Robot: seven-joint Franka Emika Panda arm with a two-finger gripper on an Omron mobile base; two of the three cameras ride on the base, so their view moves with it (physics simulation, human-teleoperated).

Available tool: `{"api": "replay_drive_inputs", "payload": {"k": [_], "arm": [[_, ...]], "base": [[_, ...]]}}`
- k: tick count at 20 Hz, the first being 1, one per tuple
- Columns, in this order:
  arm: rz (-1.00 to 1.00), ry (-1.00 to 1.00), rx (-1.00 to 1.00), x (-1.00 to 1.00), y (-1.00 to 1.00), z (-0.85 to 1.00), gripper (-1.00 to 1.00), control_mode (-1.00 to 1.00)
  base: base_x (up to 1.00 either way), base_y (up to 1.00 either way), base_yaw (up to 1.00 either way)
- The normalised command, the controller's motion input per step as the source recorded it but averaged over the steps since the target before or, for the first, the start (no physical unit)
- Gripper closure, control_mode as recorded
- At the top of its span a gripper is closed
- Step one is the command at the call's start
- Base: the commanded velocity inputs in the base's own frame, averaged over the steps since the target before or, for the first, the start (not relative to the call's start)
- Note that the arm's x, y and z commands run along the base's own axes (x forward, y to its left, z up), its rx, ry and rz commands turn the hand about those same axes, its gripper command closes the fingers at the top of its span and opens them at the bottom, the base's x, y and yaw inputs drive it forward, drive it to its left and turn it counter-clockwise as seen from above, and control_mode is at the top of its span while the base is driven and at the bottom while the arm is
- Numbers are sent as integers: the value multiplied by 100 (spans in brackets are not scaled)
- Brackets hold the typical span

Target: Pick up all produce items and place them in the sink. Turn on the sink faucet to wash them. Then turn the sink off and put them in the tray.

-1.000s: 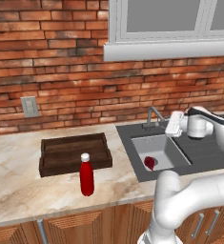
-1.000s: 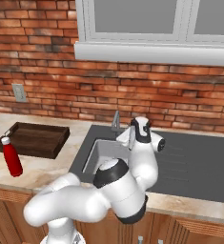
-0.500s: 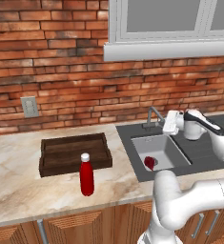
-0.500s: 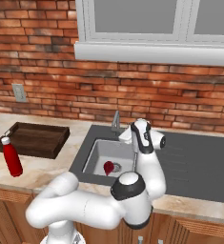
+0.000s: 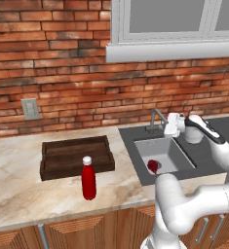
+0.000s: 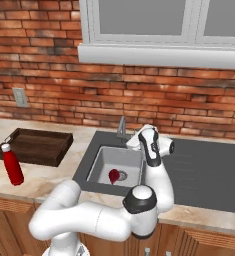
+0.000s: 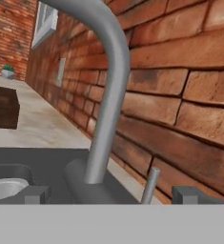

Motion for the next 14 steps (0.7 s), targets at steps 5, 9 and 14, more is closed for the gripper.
{"api": "replay_drive_inputs", "payload": {"k": [5,9,14], "arm": [[4,0,0,24,0,-10,-100,-100],[5,0,0,22,0,-5,-100,-100],[4,0,0,26,0,-1,-100,-100]], "base": [[0,0,0],[0,0,0],[0,0,0]]}}
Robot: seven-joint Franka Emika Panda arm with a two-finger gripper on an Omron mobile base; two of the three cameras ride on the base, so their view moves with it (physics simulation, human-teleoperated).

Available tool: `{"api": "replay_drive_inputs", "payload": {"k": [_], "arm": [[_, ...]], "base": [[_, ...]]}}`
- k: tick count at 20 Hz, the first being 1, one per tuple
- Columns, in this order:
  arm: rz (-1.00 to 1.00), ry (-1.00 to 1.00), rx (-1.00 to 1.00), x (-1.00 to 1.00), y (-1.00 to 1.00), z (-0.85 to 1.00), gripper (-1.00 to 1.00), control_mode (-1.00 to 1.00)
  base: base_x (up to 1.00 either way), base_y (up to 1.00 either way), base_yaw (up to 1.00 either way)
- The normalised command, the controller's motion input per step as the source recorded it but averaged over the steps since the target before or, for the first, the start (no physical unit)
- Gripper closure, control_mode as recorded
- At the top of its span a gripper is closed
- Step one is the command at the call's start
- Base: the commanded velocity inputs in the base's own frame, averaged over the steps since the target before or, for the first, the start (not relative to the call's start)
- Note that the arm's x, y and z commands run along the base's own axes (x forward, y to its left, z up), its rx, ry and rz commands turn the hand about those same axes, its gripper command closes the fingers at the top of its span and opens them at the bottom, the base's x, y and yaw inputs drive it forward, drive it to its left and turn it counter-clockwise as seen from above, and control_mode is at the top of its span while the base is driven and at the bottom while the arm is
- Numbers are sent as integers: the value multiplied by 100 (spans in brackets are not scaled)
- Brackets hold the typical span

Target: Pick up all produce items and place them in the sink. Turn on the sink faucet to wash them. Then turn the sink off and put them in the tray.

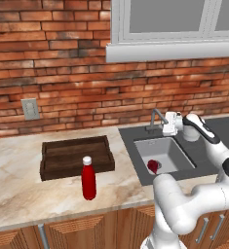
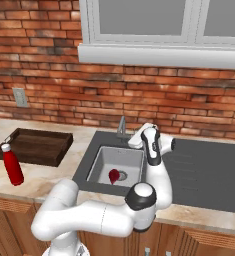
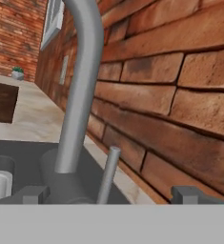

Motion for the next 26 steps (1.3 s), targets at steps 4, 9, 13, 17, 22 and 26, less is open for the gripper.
{"api": "replay_drive_inputs", "payload": {"k": [4,9,13,17,22,26], "arm": [[3,1,0,31,2,-1,100,-100],[1,2,0,18,10,-2,100,-100],[0,1,0,0,0,-3,100,-100],[-11,10,0,3,-6,10,100,-100],[-16,19,2,18,-21,25,100,-100],[-15,16,2,17,-12,25,100,-100]], "base": [[0,0,0],[0,0,0],[0,0,0],[0,0,0],[0,0,0],[0,0,0]]}}
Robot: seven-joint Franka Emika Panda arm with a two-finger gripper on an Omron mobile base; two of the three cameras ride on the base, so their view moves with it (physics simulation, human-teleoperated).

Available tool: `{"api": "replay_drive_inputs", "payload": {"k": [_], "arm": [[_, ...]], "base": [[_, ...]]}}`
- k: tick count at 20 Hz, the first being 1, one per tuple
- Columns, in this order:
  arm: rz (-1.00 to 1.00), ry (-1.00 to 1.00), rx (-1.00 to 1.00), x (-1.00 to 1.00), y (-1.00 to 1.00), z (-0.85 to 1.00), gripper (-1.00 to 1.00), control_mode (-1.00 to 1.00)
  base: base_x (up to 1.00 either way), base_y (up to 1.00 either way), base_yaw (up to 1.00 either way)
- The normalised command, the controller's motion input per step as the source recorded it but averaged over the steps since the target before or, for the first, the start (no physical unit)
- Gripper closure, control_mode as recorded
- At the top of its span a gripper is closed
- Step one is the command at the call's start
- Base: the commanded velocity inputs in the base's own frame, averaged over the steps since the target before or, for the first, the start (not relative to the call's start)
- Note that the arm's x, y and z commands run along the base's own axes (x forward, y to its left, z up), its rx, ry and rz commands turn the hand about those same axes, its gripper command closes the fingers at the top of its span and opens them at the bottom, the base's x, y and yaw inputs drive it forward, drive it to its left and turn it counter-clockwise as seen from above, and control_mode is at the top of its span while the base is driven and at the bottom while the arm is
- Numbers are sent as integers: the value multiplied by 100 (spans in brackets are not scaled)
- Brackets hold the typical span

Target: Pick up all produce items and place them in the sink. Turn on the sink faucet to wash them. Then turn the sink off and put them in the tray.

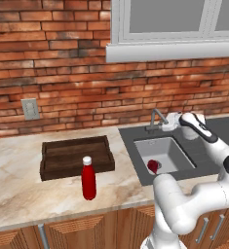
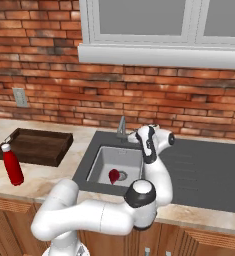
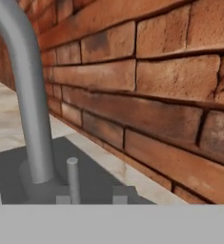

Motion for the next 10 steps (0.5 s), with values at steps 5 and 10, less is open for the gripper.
{"api": "replay_drive_inputs", "payload": {"k": [5,10], "arm": [[-11,5,0,2,-7,0,100,-100],[0,0,1,12,-17,-3,100,-100]], "base": [[0,0,0],[0,0,0]]}}
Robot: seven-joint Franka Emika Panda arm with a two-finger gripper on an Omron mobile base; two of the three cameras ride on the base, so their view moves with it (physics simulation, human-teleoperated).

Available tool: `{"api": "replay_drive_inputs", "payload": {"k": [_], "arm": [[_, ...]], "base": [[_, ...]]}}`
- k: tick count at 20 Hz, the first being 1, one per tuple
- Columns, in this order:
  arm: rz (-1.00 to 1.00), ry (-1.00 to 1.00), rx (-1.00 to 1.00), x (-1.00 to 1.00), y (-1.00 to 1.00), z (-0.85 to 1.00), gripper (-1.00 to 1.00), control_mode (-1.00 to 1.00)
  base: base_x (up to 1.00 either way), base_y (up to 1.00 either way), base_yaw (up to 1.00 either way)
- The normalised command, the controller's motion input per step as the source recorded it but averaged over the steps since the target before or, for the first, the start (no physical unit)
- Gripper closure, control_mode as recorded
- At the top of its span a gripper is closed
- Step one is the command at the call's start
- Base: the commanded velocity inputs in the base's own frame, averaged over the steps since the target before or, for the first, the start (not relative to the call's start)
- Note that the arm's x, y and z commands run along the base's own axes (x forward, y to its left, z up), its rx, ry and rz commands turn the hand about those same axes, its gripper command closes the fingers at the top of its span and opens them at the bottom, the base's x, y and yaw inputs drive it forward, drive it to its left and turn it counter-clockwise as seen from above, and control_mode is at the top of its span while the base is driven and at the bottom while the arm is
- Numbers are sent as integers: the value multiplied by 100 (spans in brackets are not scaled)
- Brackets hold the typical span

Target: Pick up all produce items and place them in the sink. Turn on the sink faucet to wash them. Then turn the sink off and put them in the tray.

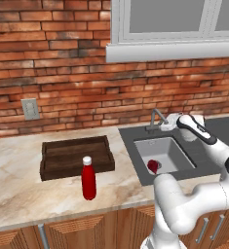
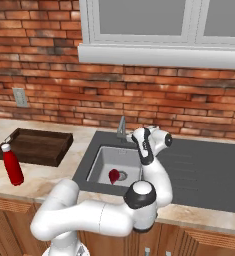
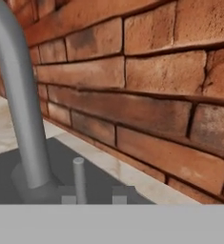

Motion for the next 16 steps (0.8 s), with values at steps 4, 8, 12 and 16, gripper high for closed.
{"api": "replay_drive_inputs", "payload": {"k": [4,8,12,16], "arm": [[0,5,5,24,-49,-5,100,-100],[0,8,6,30,-57,-8,100,-100],[0,7,6,28,-60,-16,100,-100],[-3,4,5,17,-66,-24,100,-100]], "base": [[0,0,0],[0,0,0],[0,0,0],[0,0,0]]}}
